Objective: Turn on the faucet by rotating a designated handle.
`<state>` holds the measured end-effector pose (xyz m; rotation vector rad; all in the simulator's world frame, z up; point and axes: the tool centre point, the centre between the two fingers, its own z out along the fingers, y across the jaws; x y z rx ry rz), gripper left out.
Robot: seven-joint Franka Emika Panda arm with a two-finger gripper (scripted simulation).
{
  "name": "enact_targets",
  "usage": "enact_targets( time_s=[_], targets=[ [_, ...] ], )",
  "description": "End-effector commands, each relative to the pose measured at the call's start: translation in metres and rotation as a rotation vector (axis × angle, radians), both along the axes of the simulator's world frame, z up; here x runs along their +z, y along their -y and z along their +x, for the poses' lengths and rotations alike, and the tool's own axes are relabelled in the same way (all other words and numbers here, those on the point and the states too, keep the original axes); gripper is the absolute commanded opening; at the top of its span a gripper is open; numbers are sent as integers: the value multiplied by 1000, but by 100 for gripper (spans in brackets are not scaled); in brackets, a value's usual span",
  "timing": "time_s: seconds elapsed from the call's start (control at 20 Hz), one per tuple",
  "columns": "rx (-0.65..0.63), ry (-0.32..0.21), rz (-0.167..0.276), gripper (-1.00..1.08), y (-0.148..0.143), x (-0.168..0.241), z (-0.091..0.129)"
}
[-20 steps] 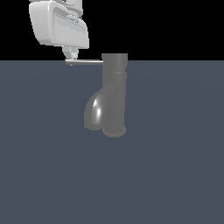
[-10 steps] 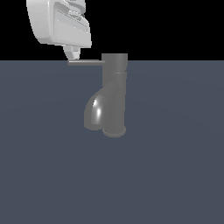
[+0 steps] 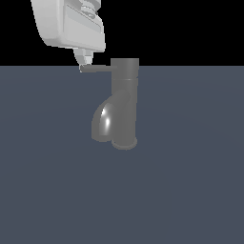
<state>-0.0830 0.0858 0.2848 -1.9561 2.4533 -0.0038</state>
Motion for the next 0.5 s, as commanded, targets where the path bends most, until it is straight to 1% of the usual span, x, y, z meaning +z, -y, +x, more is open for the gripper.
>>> enact_targets(
  time_s=[0.0,0.45],
  targets=[
    [-4,-3,-1,-100,7,0,-8],
    [-3,-4,-1,-100,24,0,-33]
  ],
)
